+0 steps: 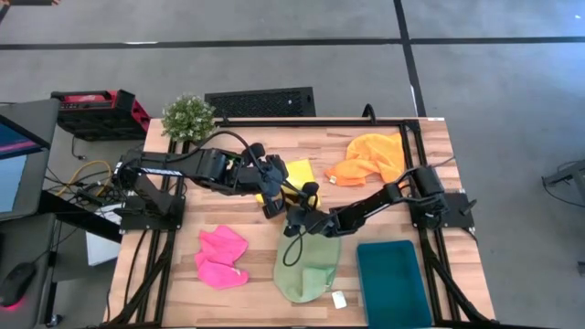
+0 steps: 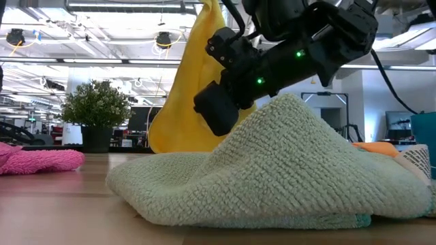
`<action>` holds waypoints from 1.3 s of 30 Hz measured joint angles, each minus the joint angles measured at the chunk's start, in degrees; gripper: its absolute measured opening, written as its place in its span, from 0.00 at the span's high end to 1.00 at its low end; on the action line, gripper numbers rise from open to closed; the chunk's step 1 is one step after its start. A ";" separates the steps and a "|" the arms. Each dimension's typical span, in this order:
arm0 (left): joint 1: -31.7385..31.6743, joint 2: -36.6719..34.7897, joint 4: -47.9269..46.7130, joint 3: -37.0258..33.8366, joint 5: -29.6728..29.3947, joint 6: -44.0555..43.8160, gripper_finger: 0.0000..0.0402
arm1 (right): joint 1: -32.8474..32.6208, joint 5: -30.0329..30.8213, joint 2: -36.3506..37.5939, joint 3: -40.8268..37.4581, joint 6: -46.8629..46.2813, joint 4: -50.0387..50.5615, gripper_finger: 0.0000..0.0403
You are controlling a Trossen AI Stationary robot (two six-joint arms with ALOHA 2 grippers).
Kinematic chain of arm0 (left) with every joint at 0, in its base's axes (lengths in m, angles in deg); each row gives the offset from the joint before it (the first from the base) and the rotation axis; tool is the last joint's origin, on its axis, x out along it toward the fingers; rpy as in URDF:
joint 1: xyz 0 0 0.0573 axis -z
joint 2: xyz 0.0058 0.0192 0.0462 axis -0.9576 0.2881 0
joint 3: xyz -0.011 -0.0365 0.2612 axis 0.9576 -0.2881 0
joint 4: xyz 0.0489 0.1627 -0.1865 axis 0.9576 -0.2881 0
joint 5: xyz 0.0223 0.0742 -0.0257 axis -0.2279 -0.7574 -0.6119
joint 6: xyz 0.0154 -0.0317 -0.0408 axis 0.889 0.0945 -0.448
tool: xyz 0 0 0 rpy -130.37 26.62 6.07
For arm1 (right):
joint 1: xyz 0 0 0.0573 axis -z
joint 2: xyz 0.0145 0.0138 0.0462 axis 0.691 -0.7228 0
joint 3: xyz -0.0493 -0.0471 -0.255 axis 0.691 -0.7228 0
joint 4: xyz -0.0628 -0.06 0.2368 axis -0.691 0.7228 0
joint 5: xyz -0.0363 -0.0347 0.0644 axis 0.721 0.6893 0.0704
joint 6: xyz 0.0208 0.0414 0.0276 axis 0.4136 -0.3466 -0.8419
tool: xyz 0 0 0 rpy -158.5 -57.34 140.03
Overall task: Fold microfiber towels
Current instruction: Fold the yellow microfiber towel
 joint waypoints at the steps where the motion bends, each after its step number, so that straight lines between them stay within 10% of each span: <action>1: 0.00 0.00 0.01 0.00 0.47 -0.01 1.00 | 0.22 -0.02 0.00 0.00 -0.02 0.00 0.71; 39: 3.66 0.00 0.04 0.00 2.88 -1.11 1.00 | 1.72 1.47 0.00 -0.02 3.55 -0.20 0.71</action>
